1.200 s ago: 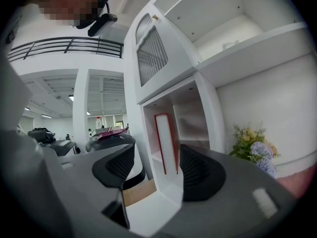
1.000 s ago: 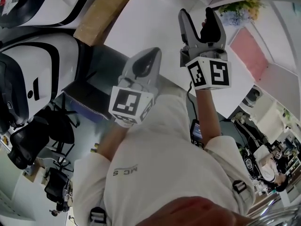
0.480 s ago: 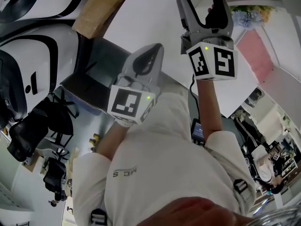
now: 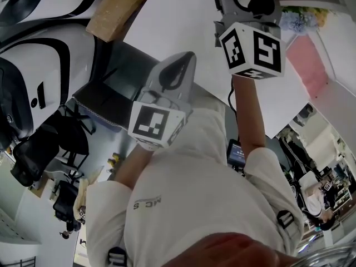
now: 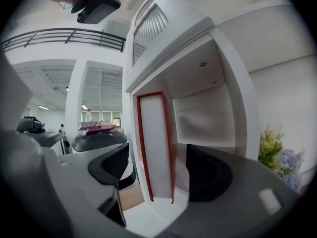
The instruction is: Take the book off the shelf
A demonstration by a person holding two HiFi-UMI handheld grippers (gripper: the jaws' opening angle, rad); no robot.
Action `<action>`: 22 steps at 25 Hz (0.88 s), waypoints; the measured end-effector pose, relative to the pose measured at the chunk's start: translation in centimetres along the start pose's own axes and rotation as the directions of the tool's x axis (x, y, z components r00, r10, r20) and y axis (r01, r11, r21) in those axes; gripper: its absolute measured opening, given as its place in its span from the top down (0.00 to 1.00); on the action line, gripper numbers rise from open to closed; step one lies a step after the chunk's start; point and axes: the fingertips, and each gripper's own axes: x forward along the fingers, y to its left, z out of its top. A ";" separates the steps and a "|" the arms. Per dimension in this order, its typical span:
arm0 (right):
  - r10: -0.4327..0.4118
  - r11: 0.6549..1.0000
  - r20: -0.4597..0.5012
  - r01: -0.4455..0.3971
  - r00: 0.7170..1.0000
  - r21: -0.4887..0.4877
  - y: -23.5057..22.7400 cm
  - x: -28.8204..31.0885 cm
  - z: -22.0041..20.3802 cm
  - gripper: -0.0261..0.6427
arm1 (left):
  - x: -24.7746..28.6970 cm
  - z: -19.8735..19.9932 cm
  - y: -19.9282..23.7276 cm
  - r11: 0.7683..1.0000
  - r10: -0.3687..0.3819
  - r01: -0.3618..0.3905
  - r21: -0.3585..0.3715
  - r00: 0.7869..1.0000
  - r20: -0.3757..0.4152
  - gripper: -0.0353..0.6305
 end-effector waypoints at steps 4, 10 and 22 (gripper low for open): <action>-0.013 1.000 -0.015 0.012 1.000 -0.018 -0.2 1.0 -0.3 0.45 | 0.0 -0.1 0.4 1.000 0.007 -0.007 -0.002 1.000 -0.003 0.95; -0.082 0.997 -0.009 0.082 0.997 -0.016 -1.6 1.8 -0.1 0.70 | -0.2 0.0 0.7 1.000 0.013 -0.013 -0.005 1.000 -0.005 0.95; -0.109 0.994 -0.008 0.110 0.994 0.025 -1.6 0.5 0.0 0.71 | -1.2 0.3 0.8 1.000 0.015 -0.015 0.001 1.000 0.011 0.95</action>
